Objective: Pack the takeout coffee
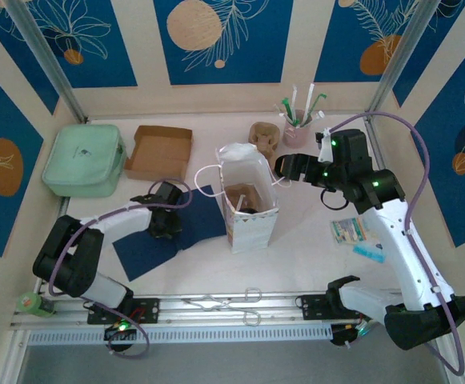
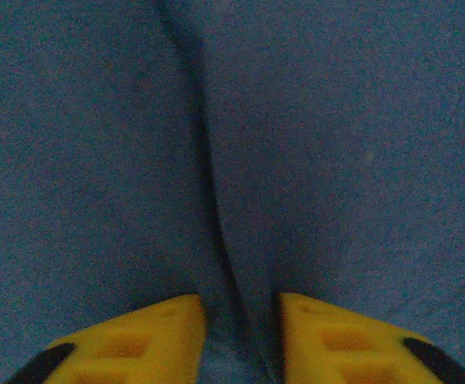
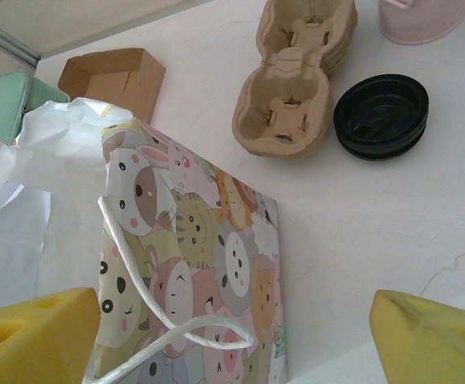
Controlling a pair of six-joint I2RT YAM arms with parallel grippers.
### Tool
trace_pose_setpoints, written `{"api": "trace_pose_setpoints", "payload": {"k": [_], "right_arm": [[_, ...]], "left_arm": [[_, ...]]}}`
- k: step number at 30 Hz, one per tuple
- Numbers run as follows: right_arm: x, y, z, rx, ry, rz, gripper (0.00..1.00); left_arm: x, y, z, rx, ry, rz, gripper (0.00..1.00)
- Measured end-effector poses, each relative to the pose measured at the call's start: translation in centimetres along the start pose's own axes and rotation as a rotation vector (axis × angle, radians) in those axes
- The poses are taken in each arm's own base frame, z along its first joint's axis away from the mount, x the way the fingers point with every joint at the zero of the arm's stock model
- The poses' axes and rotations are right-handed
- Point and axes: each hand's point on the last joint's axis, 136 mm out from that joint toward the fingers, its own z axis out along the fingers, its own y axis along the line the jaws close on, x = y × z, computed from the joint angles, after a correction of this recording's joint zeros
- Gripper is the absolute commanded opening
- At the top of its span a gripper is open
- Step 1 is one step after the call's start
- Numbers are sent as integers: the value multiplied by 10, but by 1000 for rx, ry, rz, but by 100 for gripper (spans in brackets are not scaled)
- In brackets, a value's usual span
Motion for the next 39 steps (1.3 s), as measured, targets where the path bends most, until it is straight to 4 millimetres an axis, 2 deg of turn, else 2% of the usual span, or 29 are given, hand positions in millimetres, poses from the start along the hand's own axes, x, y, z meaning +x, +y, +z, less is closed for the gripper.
{"api": "trace_pose_setpoints", "payload": {"k": [3, 8, 11, 13, 17, 20, 23, 27, 33, 39], "right_arm": [[-2, 0, -1, -1, -8, 2, 88], [-2, 0, -1, -3, -8, 3, 88], [-1, 0, -1, -7, -6, 3, 88], [-1, 1, -1, -12, -3, 3, 88], [0, 3, -1, -25, 3, 3, 88], [0, 4, -2, -27, 4, 2, 88], [0, 5, -5, -28, 1, -7, 88], [-9, 15, -22, -53, -37, -49, 91], [-17, 48, -53, -147, -92, -153, 93], [-10, 80, -66, -261, -78, -239, 99]], "left_arm": [[-3, -4, -1, 21, -15, 0, 8], [1, 2, -16, 12, -12, 22, 5], [-12, -4, -50, 39, -55, 58, 5], [-35, -20, -84, 94, -126, 83, 5], [-82, -54, -167, 224, -303, 140, 5], [-99, -68, -213, 292, -383, 184, 5], [-104, -77, -243, 342, -418, 227, 5], [-108, -89, -278, 412, -456, 276, 5], [-117, -112, -333, 541, -519, 337, 4], [-120, -131, -377, 655, -562, 401, 4]]}}
